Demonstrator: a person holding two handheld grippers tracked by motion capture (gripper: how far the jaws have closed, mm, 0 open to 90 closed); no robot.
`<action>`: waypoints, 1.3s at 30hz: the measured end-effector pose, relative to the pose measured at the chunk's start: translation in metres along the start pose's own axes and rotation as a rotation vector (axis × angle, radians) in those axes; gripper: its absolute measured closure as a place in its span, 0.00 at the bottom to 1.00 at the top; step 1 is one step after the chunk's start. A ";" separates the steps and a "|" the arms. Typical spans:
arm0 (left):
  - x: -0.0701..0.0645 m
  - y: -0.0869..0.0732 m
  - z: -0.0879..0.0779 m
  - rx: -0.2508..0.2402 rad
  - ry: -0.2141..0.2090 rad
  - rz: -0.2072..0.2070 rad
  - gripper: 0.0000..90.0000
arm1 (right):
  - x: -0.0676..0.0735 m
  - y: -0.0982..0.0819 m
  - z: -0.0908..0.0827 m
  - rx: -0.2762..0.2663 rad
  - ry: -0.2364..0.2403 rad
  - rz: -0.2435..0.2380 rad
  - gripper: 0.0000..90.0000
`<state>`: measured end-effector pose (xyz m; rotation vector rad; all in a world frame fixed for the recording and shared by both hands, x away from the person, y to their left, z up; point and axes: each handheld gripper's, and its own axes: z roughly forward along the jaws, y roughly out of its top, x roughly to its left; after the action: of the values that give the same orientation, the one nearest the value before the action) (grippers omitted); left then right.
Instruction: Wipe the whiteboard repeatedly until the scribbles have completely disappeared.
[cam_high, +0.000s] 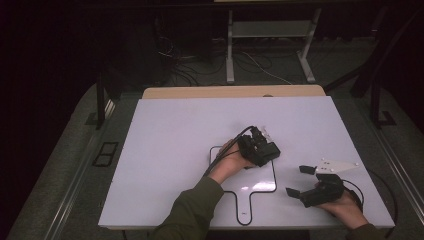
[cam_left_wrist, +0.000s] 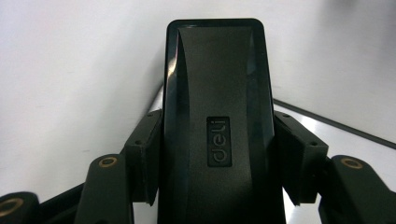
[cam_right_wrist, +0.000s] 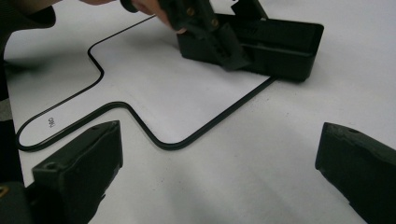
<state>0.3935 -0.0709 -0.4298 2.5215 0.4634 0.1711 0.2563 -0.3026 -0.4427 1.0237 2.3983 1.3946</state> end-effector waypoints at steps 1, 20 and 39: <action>0.004 0.000 0.000 -0.001 0.004 -0.011 0.44 | 0.000 0.000 0.000 0.000 -0.001 0.001 0.00; 0.035 -0.014 -0.010 0.002 0.102 -0.094 0.44 | -0.001 0.000 -0.001 0.004 -0.005 -0.003 0.00; 0.044 -0.029 -0.060 -0.129 0.012 -0.174 0.44 | -0.001 -0.001 0.000 0.005 -0.005 -0.002 0.00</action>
<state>0.4129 -0.0024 -0.3950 2.3418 0.6524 0.1449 0.2564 -0.3032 -0.4433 1.0240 2.4000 1.3845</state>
